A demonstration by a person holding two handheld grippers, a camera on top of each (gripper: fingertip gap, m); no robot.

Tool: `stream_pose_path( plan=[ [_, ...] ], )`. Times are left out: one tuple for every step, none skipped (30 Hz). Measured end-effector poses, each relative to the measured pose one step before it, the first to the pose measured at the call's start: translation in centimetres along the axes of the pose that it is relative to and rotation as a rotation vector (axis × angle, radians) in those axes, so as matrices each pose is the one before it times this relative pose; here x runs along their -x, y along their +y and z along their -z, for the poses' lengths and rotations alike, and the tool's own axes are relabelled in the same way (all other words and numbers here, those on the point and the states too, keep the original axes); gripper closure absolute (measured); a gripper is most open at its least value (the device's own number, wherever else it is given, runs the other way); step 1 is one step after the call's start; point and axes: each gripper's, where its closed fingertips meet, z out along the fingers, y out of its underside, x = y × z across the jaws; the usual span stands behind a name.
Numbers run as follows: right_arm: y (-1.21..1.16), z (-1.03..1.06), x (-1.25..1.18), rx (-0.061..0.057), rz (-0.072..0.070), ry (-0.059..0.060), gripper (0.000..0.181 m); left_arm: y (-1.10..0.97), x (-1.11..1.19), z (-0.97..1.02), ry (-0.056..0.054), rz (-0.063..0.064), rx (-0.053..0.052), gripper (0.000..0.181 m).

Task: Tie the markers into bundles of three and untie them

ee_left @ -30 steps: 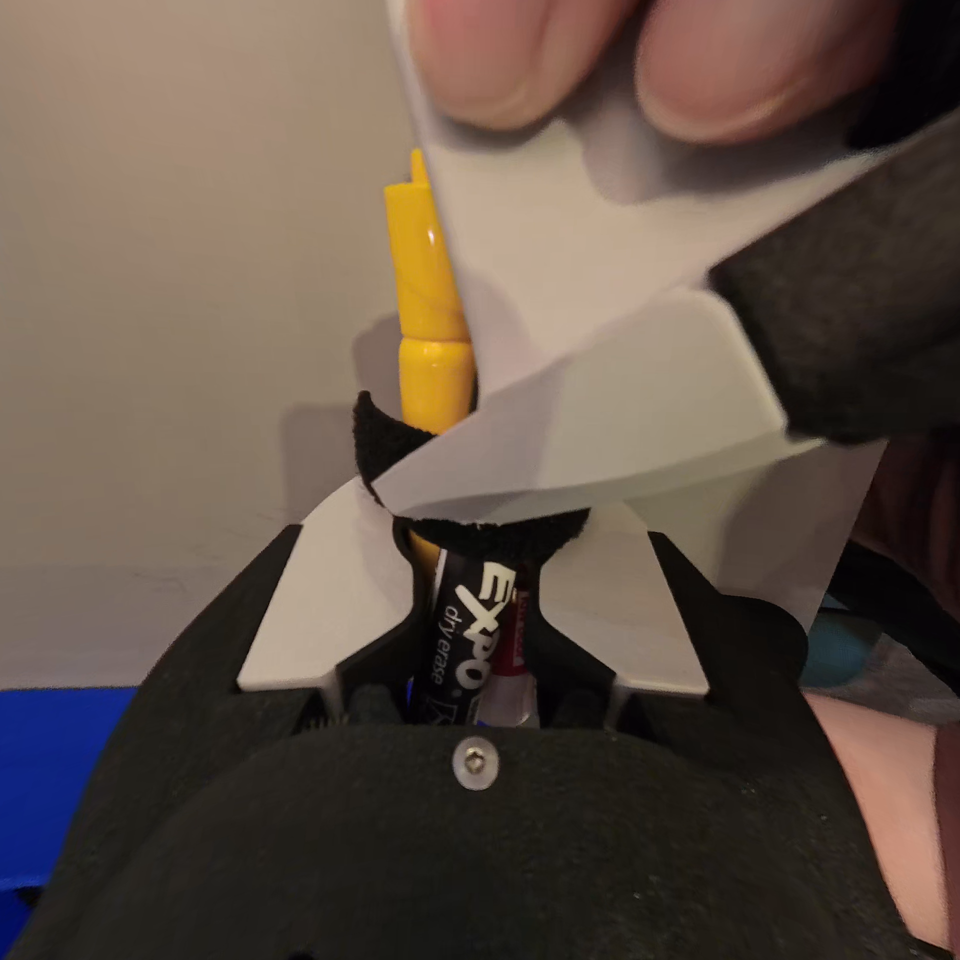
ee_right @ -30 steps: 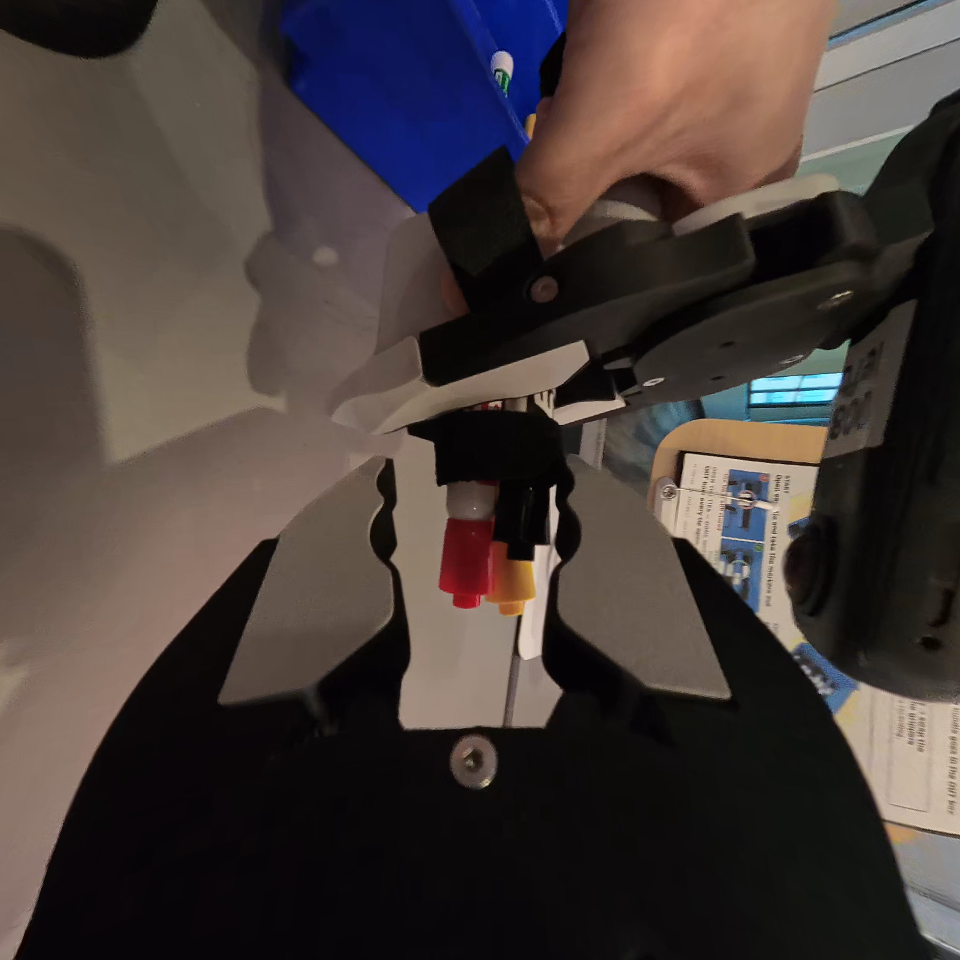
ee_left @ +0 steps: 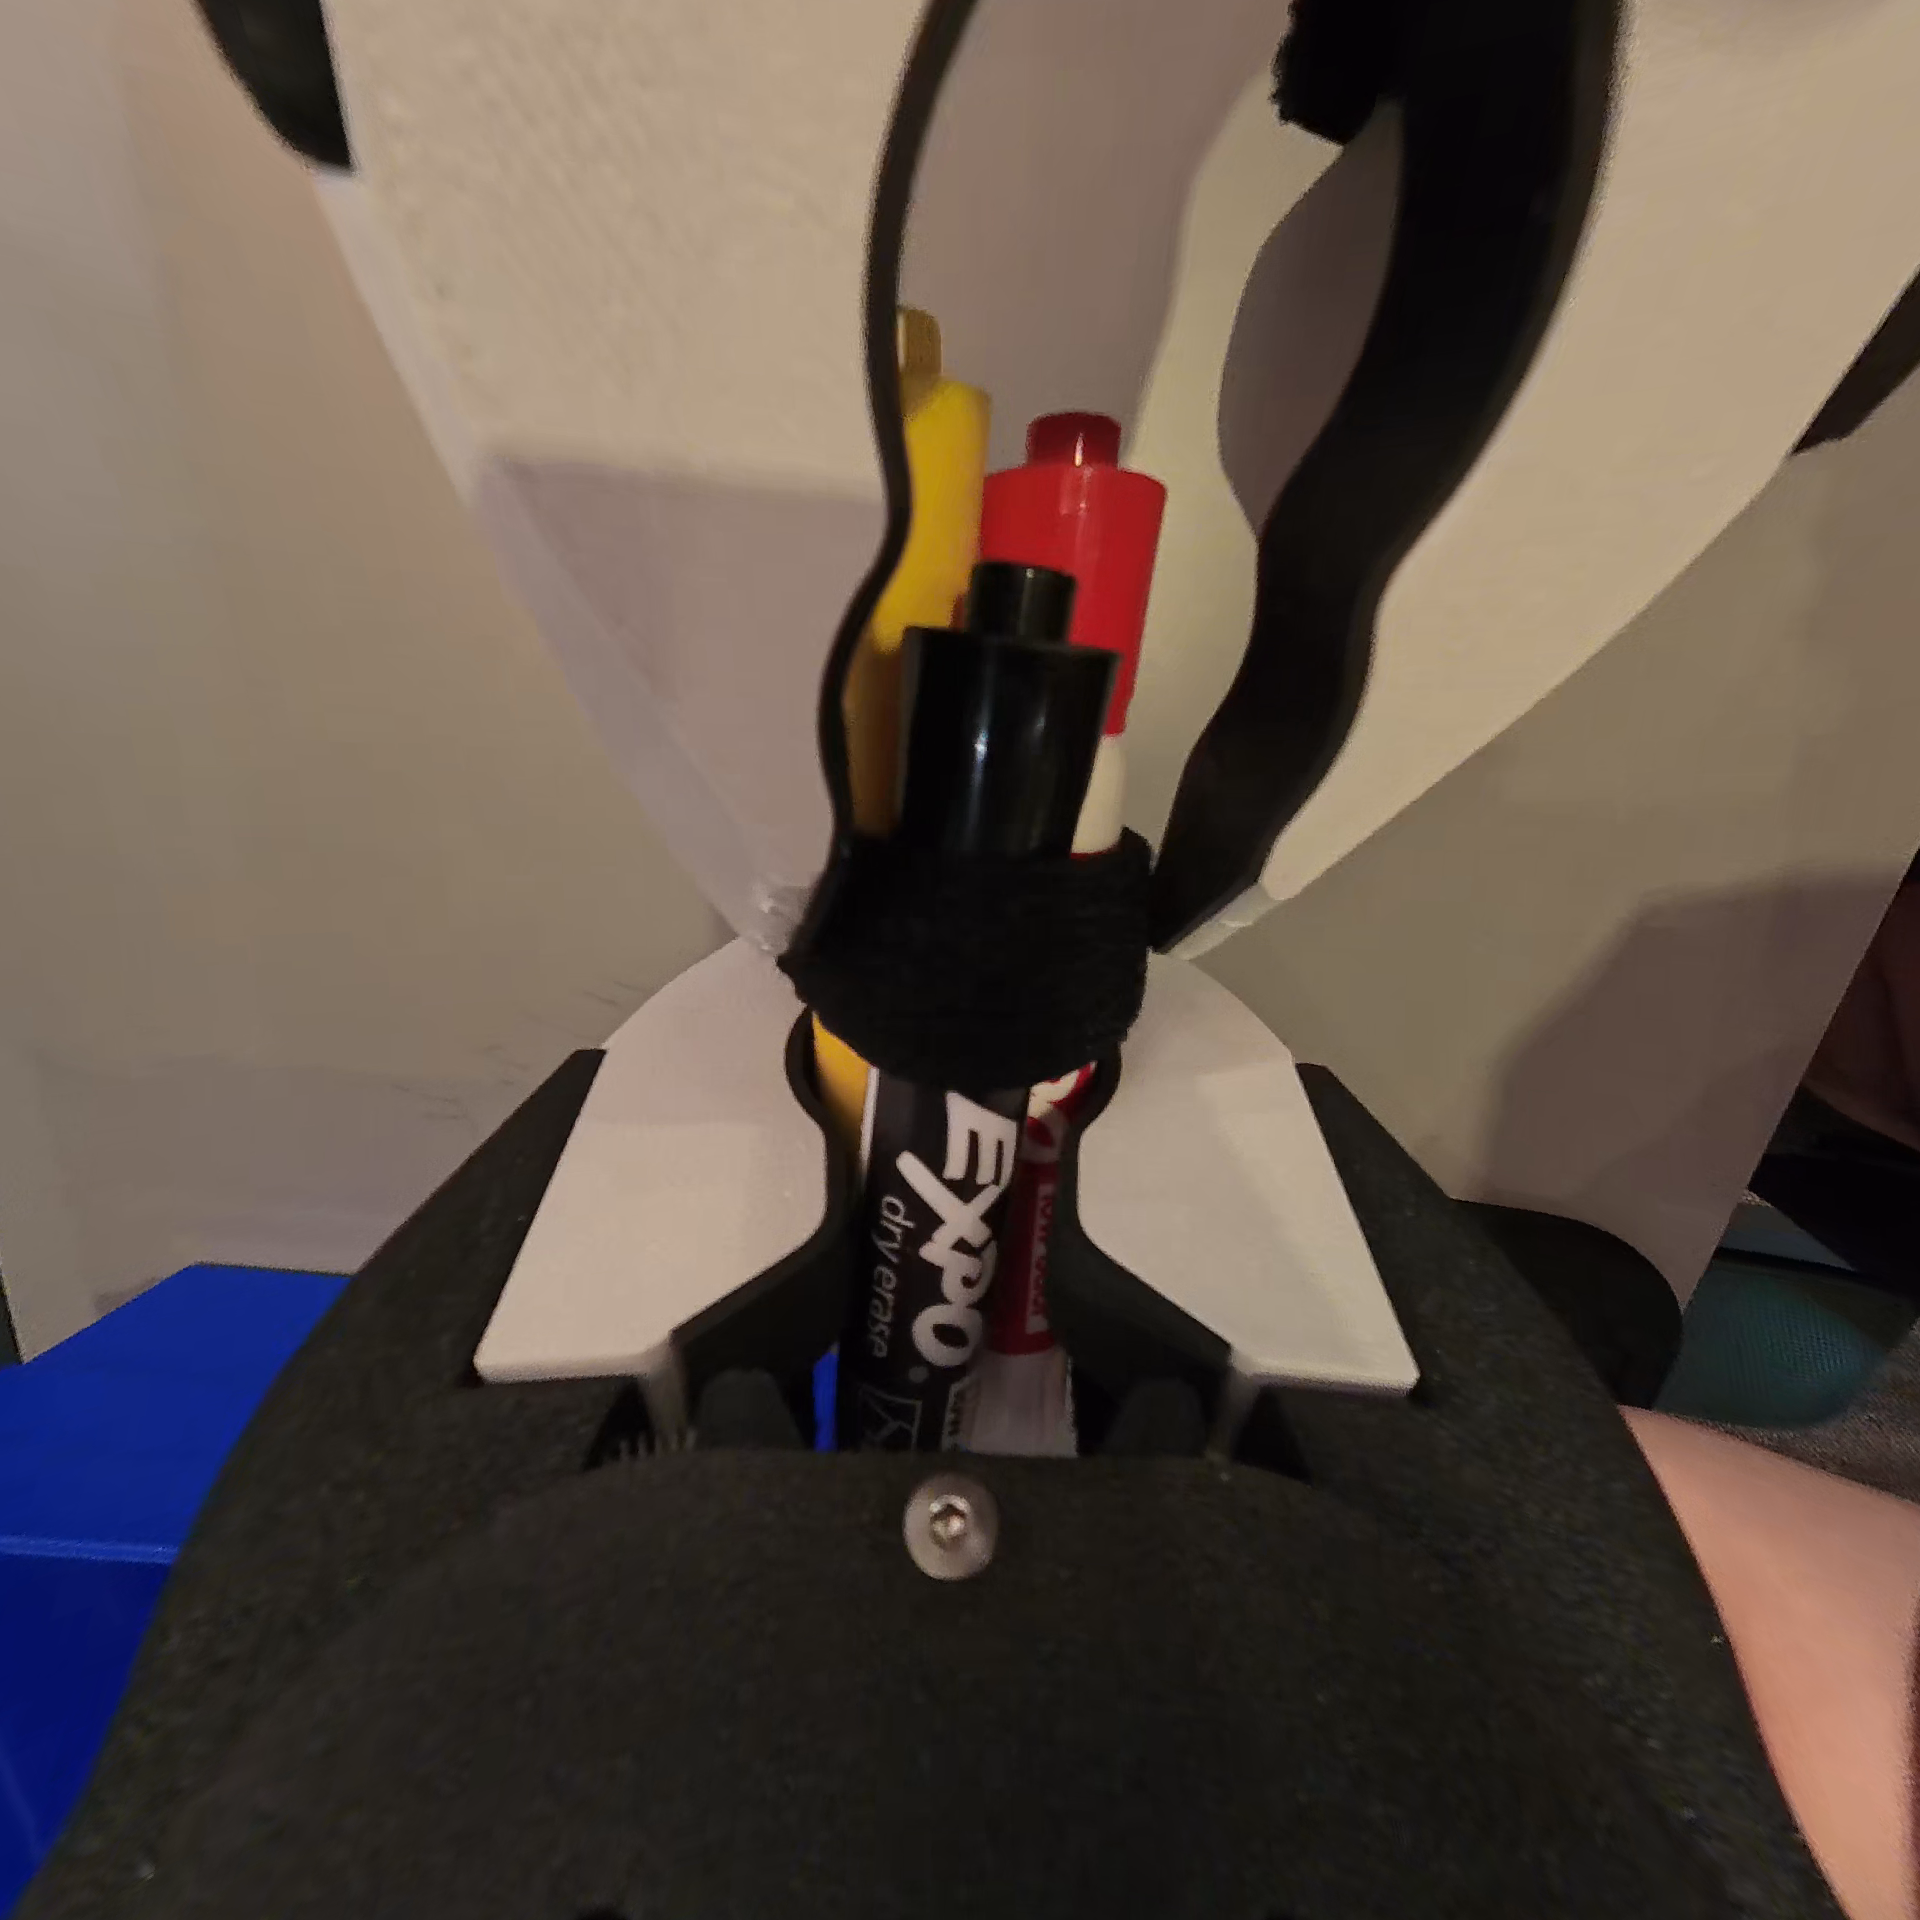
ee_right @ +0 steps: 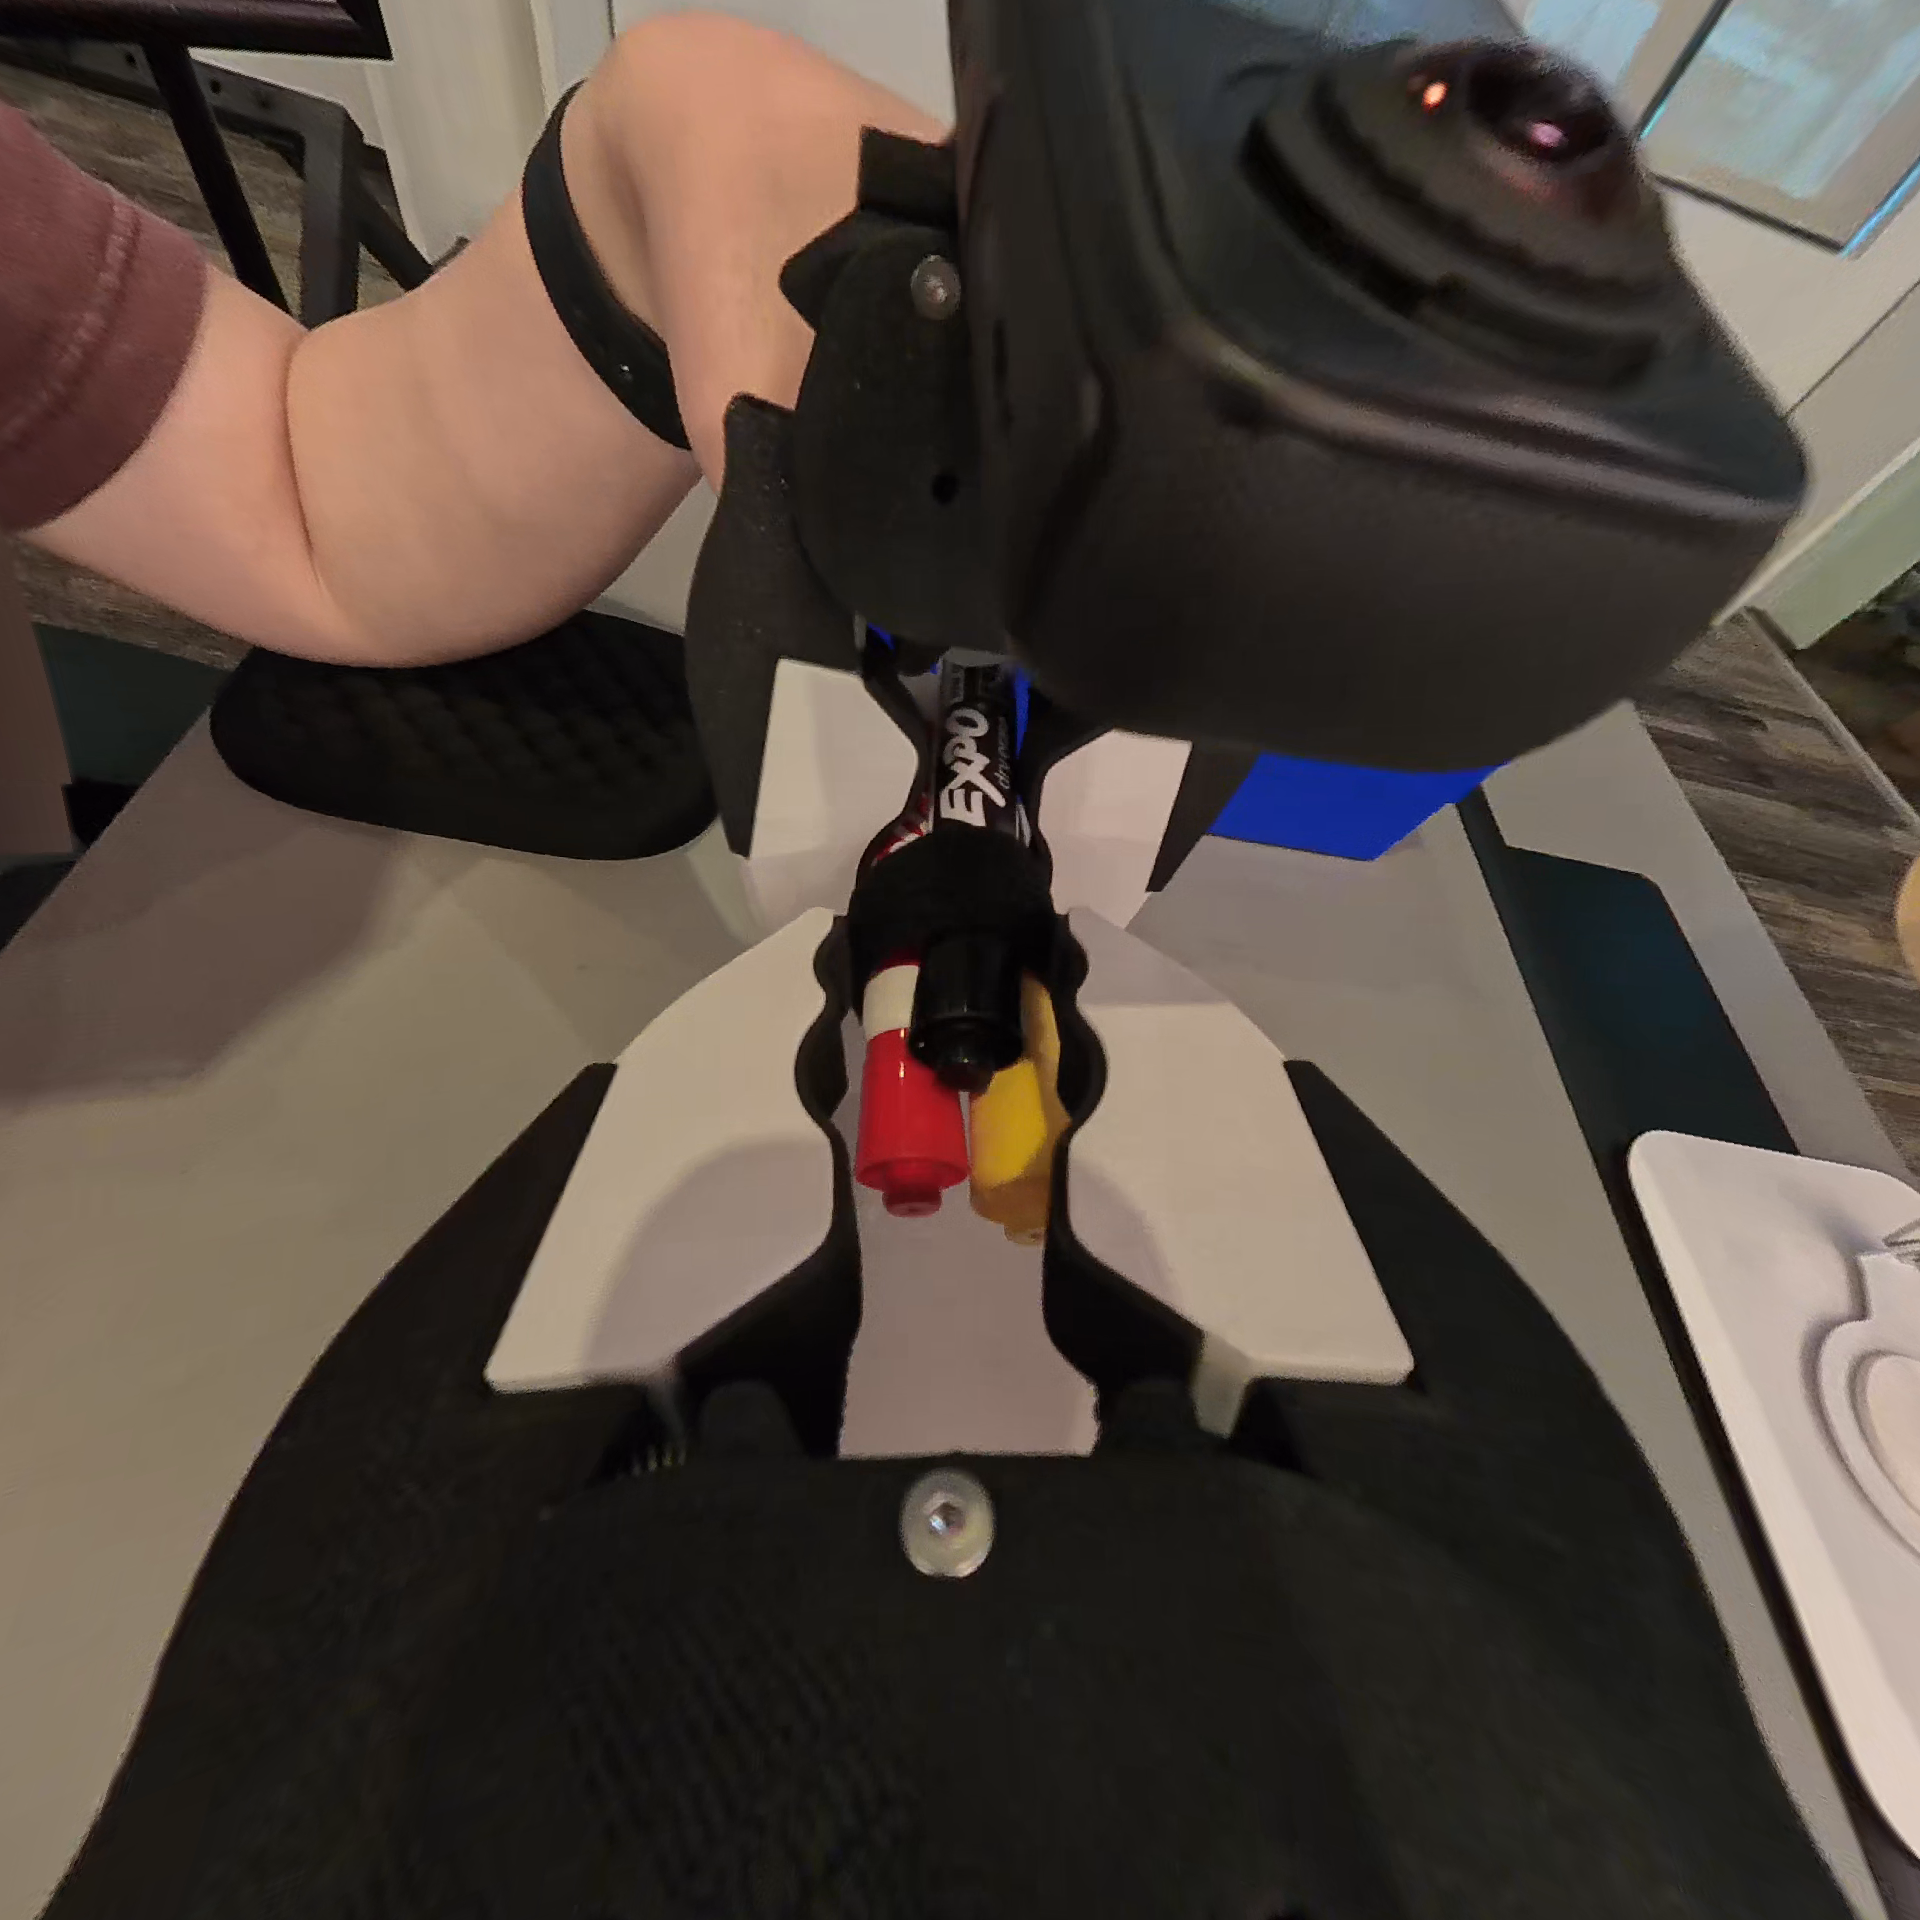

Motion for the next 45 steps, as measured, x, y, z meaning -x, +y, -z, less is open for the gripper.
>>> stream_pose_path(
  plan=[
    [0.014, 0.019, 0.056, -0.0012, -0.0045, -0.0071, 0.143, 0.029, -0.174, -0.035, 0.0106, 0.0002, 0.0023, 0.139],
    [0.049, -0.014, -0.04, -0.0003, -0.0027, 0.0006, 0.142, 0.013, 0.074, 0.002, -0.0085, -0.0033, 0.0023, 0.139],
    [0.049, -0.02, -0.026, 0.0023, -0.0044, 0.0003, 0.141, 0.031, 0.123, 0.002, -0.0091, 0.0021, 0.0038, 0.139],
    [0.144, -0.042, 0.071, 0.0099, -0.0043, -0.006, 0.139, 0.038, -0.114, -0.032, 0.0101, 0.0048, 0.0027, 0.139],
    [0.327, -0.094, 0.0, 0.0197, 0.0005, 0.0, 0.136, -0.089, -0.038, 0.004, 0.0024, -0.0045, -0.0068, 0.139],
    [0.478, -0.153, -0.087, 0.0283, 0.0064, 0.0067, 0.136, -0.166, -0.065, 0.074, 0.0044, -0.001, -0.0105, 0.139],
    [0.344, -0.182, -0.021, 0.0192, 0.0134, 0.006, 0.137, -0.123, -0.088, 0.105, 0.0059, 0.004, -0.008, 0.139],
    [-0.069, -0.118, 0.049, -0.0074, 0.0186, 0.0041, 0.139, 0.084, -0.015, 0.007, 0.0, -0.0006, 0.004, 0.139],
    [-0.201, -0.068, 0.077, -0.014, 0.0101, 0.0005, 0.139, 0.111, -0.039, -0.056, 0.001, -0.0042, 0.0047, 0.14],
    [-0.002, -0.045, 0.029, 0.0016, -0.006, -0.0032, 0.139, 0.056, 0.01, -0.024, -0.0001, -0.0012, 0.0033, 0.14],
    [0.019, 0.012, -0.029, 0.0045, -0.013, -0.0043, 0.139, 0.007, 0.057, -0.017, -0.0041, 0.0006, 0.0006, 0.138],
    [-0.115, 0.079, -0.02, -0.0083, -0.01, -0.0037, 0.139, -0.069, -0.016, 0.021, 0.0024, 0.0033, -0.0033, 0.14],
    [-0.114, 0.088, 0.007, -0.0097, -0.0065, -0.0045, 0.139, -0.088, -0.047, 0.05, 0.0028, 0.0003, -0.0053, 0.14],
    [-0.028, 0.055, 0.028, -0.003, -0.0061, -0.0051, 0.139, -0.049, -0.036, 0.069, -0.001, -0.0017, -0.003, 0.138],
    [-0.047, 0.029, 0.01, -0.0023, -0.0054, -0.0032, 0.139, 0.01, 0.004, 0.028, -0.0026, -0.0008, 0.0013, 0.138],
    [-0.022, -0.01, 0.017, -0.0017, -0.005, -0.0021, 0.139, -0.006, -0.007, 0.011, -0.0028, -0.0017, 0.0007, 0.14],
    [0.029, -0.05, 0.035, 0.0013, -0.0046, -0.0025, 0.139, 0.036, -0.006, -0.012, -0.0011, -0.001, 0.0026, 0.14],
    [0.024, -0.042, 0.008, 0.001, -0.0009, -0.0004, 0.139, 0.051, -0.001, -0.027, -0.0007, -0.0007, 0.0031, 0.14],
    [0.024, -0.03, -0.008, -0.0009, 0.0036, 0.0018, 0.139, 0.033, 0.037, -0.015, -0.0026, -0.0005, 0.0019, 0.14],
    [0.03, -0.028, 0.035, 0.0001, 0.0012, -0.0024, 0.139, 0.039, -0.011, -0.004, 0.0008, -0.0003, 0.0016, 0.14],
    [0.049, -0.012, 0.058, 0.0013, -0.0078, -0.0069, 0.139, 0.022, -0.116, -0.012, 0.0067, -0.0004, 0.0007, 0.14],
    [0.004, 0.004, -0.029, -0.0005, -0.0158, -0.0037, 0.139, -0.013, 0.051, 0.0, -0.0046, -0.001, 0.0009, 0.14],
    [-0.09, 0.005, -0.078, -0.0078, -0.0157, -0.0009, 0.139, -0.024, 0.139, 0.023, -0.008, 0.0026, -0.0005, 0.14],
    [-0.114, -0.023, -0.038, -0.0114, -0.0135, -0.0027, 0.138, -0.036, 0.002, 0.05, 0.0023, 0.0049, -0.0035, 0.14],
    [-0.047, -0.054, -0.026, -0.0065, -0.0168, -0.003, 0.138, 0.001, -0.003, 0.032, 0.0016, 0.002, -0.0029, 0.14],
    [0.029, -0.061, -0.047, -0.001, -0.0202, -0.0034, 0.138, 0.04, 0.063, 0.024, -0.0036, 0.0006, 0.0008, 0.14],
    [0.024, -0.049, -0.006, -0.0001, -0.0203, -0.005, 0.137, 0.06, 0.041, 0.005, -0.002, 0.0013, 0.0027, 0.138],
    [0.032, -0.034, 0.001, 0.001, -0.0151, -0.004, 0.137, 0.049, -0.003, -0.039, 0.0004, 0.0007, 0.0029, 0.138],
    [0.079, -0.026, -0.061, 0.0037, -0.0098, 0.0004, 0.137, 0.007, 0.02, -0.034, -0.0021, -0.0013, 0.0016, 0.137],
    [0.131, -0.025, -0.074, 0.0079, -0.0108, 0.001, 0.137, 0.039, 0.089, -0.037, -0.0055, 0.0013, 0.004, 0.14],
    [0.132, -0.014, 0.043, 0.0081, -0.0087, -0.0055, 0.137, 0.031, 0.019, -0.049, -0.0014, 0.001, 0.0041, 0.137],
    [0.135, 0.015, 0.13, 0.0063, -0.0031, -0.0109, 0.137, 0.015, -0.117, -0.066, 0.0053, -0.0043, 0.003, 0.137],
    [0.204, 0.04, 0.116, 0.0098, -0.0055, -0.0133, 0.138, 0.0, -0.127, -0.089, 0.0051, -0.0047, 0.0034, 0.137],
    [0.179, 0.03, 0.054, 0.0097, -0.019, -0.0149, 0.138, -0.039, -0.047, -0.078, -0.0016, -0.0036, 0.0035, 0.138],
    [0.07, 0.05, -0.001, 0.0049, -0.0189, -0.0133, 0.139, -0.052, 0.035, -0.076, -0.0042, -0.0014, 0.0022, 0.139],
    [0.01, 0.02, -0.003, 0.0001, -0.0012, -0.0069, 0.14, -0.034, 0.009, -0.059, 0.0014, 0.0028, 0.0005, 0.138],
    [0.028, -0.003, 0.054, 0.0006, 0.008, -0.0041, 0.14, 0.005, -0.122, -0.014, 0.0104, 0.0016, -0.0013, 0.138],
    [0.014, -0.023, 0.052, 0.0027, 0.0052, -0.0018, 0.14, 0.037, -0.098, -0.023, 0.0081, -0.0013, -0.0004, 0.138],
    [-0.022, -0.029, -0.023, 0.0004, 0.001, 0.0021, 0.14, 0.041, 0.02, 0.015, -0.002, -0.0002, 0.0011, 0.138],
    [-0.024, -0.022, -0.02, -0.0037, -0.0035, -0.0003, 0.14, 0.012, 0.035, 0.039, -0.0006, 0.0031, -0.0013, 0.138],
    [-0.027, -0.024, 0.001, -0.0063, -0.0042, -0.0039, 0.139, 0.007, -0.063, 0.015, 0.0082, 0.0058, -0.0021, 0.138],
    [0.009, -0.028, -0.005, -0.0069, 0.0005, -0.0026, 0.138, 0.021, -0.02, 0.0, 0.0074, 0.0051, -0.0018, 0.138],
    [0.035, -0.035, -0.027, -0.0039, 0.0065, -0.0011, 0.137, 0.022, -0.028, -0.009, 0.0078, 0.0056, -0.0019, 0.14],
    [0.1, -0.051, -0.044, 0.0014, 0.0153, 0.0038, 0.135, 0.034, -0.006, -0.017, 0.004, 0.0053, 0.0008, 0.14],
    [0.102, -0.078, -0.015, 0.0025, 0.0274, 0.0093, 0.131, 0.036, 0.095, -0.004, -0.0039, 0.0035, 0.0014, 0.14]
  ],
)
